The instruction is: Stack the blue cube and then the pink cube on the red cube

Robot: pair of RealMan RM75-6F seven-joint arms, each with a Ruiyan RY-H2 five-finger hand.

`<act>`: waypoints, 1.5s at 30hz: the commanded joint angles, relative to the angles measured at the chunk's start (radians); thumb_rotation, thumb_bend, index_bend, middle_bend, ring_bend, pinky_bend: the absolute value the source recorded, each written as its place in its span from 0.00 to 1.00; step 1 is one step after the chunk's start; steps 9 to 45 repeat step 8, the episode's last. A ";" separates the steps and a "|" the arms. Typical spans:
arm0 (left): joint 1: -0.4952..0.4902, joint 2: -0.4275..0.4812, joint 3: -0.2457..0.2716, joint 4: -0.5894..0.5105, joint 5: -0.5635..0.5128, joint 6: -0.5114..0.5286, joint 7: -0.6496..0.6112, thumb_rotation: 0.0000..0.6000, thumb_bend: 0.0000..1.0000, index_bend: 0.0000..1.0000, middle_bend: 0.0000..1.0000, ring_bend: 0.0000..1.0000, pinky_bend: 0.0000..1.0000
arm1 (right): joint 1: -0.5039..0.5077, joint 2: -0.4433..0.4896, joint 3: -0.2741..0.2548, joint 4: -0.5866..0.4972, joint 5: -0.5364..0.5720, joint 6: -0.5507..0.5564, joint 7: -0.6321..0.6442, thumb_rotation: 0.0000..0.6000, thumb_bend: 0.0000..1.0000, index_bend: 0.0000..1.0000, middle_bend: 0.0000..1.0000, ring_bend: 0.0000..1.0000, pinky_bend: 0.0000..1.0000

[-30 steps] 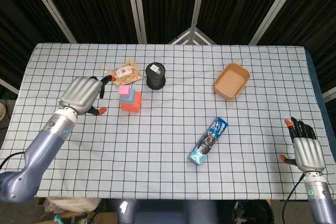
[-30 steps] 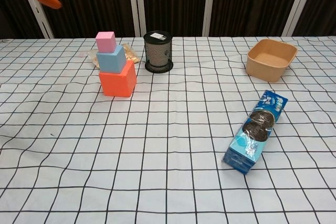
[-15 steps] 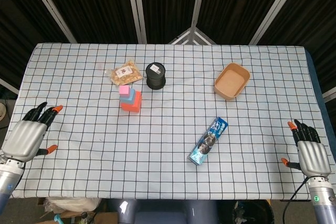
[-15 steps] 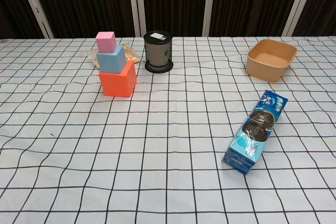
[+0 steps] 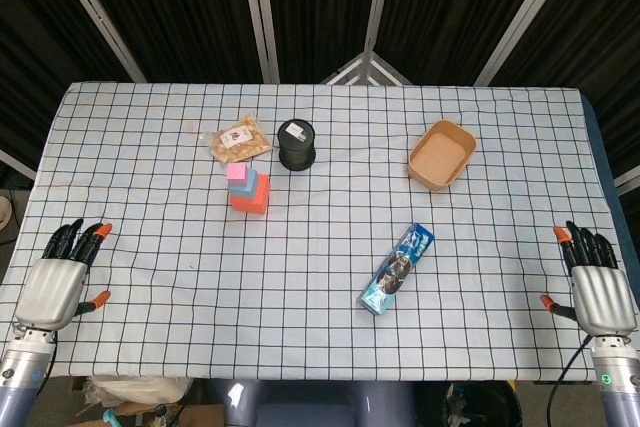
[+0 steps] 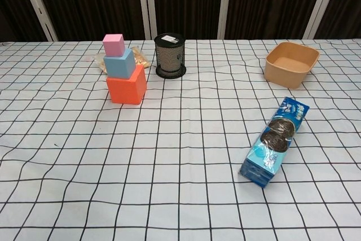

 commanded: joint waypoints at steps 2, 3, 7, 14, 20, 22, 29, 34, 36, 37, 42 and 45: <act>0.013 0.006 -0.011 0.025 0.017 0.003 -0.014 1.00 0.13 0.02 0.09 0.00 0.08 | -0.002 -0.001 0.003 0.002 0.001 0.005 -0.003 1.00 0.10 0.02 0.00 0.00 0.07; 0.016 0.007 -0.013 0.027 0.016 0.003 -0.015 1.00 0.13 0.02 0.09 0.00 0.08 | -0.003 -0.001 0.004 0.000 0.000 0.008 -0.003 1.00 0.10 0.02 0.00 0.00 0.07; 0.028 0.015 -0.023 0.031 0.010 0.005 -0.023 1.00 0.13 0.03 0.09 0.00 0.08 | -0.005 -0.005 0.007 0.005 -0.005 0.019 -0.006 1.00 0.10 0.02 0.00 0.00 0.07; 0.031 0.019 -0.026 0.031 0.009 0.006 -0.027 1.00 0.13 0.03 0.09 0.00 0.08 | -0.005 -0.007 0.008 0.008 -0.005 0.019 -0.006 1.00 0.09 0.02 0.00 0.00 0.07; 0.031 0.019 -0.026 0.031 0.009 0.006 -0.027 1.00 0.13 0.03 0.09 0.00 0.08 | -0.005 -0.007 0.008 0.008 -0.005 0.019 -0.006 1.00 0.09 0.02 0.00 0.00 0.07; 0.031 0.019 -0.026 0.031 0.009 0.006 -0.027 1.00 0.13 0.03 0.09 0.00 0.08 | -0.005 -0.007 0.008 0.008 -0.005 0.019 -0.006 1.00 0.09 0.02 0.00 0.00 0.07; 0.031 0.019 -0.026 0.031 0.009 0.006 -0.027 1.00 0.13 0.03 0.09 0.00 0.08 | -0.005 -0.007 0.008 0.008 -0.005 0.019 -0.006 1.00 0.09 0.02 0.00 0.00 0.07; 0.031 0.019 -0.026 0.031 0.009 0.006 -0.027 1.00 0.13 0.03 0.09 0.00 0.08 | -0.005 -0.007 0.008 0.008 -0.005 0.019 -0.006 1.00 0.09 0.02 0.00 0.00 0.07; 0.031 0.019 -0.026 0.031 0.009 0.006 -0.027 1.00 0.13 0.03 0.09 0.00 0.08 | -0.005 -0.007 0.008 0.008 -0.005 0.019 -0.006 1.00 0.09 0.02 0.00 0.00 0.07; 0.031 0.019 -0.026 0.031 0.009 0.006 -0.027 1.00 0.13 0.03 0.09 0.00 0.08 | -0.005 -0.007 0.008 0.008 -0.005 0.019 -0.006 1.00 0.09 0.02 0.00 0.00 0.07; 0.031 0.019 -0.026 0.031 0.009 0.006 -0.027 1.00 0.13 0.03 0.09 0.00 0.08 | -0.005 -0.007 0.008 0.008 -0.005 0.019 -0.006 1.00 0.09 0.02 0.00 0.00 0.07; 0.031 0.019 -0.026 0.031 0.009 0.006 -0.027 1.00 0.13 0.03 0.09 0.00 0.08 | -0.005 -0.007 0.008 0.008 -0.005 0.019 -0.006 1.00 0.09 0.02 0.00 0.00 0.07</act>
